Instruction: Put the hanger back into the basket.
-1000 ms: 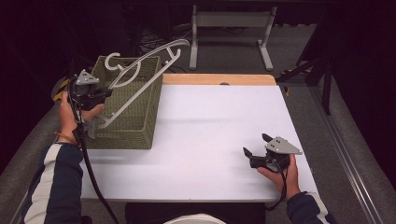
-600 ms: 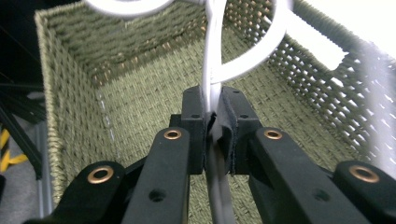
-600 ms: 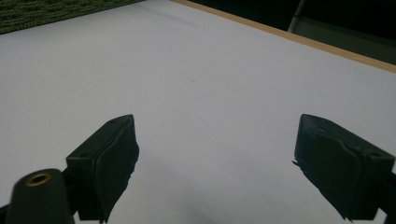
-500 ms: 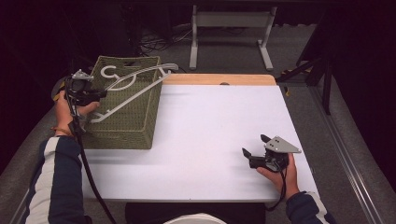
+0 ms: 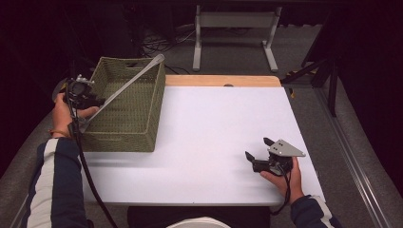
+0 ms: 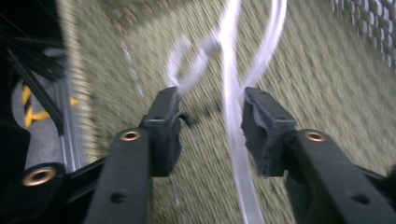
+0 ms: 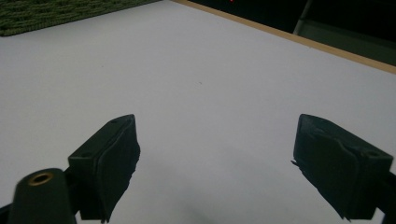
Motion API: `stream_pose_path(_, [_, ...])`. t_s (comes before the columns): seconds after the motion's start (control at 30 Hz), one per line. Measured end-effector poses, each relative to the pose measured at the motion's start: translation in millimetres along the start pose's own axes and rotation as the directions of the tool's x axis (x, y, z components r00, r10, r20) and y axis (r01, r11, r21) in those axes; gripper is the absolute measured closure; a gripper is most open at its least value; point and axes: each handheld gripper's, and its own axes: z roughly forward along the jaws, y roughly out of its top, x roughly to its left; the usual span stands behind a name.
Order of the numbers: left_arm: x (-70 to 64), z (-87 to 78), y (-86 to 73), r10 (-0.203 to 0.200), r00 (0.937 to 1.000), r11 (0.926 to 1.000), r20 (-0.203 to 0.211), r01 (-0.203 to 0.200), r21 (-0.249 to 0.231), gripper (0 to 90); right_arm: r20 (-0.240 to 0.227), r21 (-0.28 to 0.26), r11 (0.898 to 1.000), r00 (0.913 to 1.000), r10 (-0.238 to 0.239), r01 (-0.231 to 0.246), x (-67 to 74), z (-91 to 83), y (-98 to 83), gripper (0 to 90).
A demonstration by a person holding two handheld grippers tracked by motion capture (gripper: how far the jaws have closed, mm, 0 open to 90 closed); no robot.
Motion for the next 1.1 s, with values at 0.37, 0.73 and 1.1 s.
stream_pose_path(0.37, [-12.8,-26.2,10.4,-0.023,0.9987,0.9792,-0.045,0.014,-0.202,25.7,-0.014,0.015,1.000,0.9998,-0.015,0.015,3.2,1.8,0.1,14.6])
stream_pose_path(0.73, [-38.2,-57.4,18.3,0.041,0.9992,0.9437,-0.002,-0.039,-0.329,20.5,-0.018,0.017,0.999,0.9994,-0.029,0.029,5.2,2.1,0.7,14.7])
stream_pose_path(1.1, [-72.9,-68.4,21.2,0.091,0.9934,0.8988,0.071,-0.051,-0.435,17.3,-0.020,0.014,0.999,0.9992,-0.036,0.036,5.9,1.2,1.3,14.7])
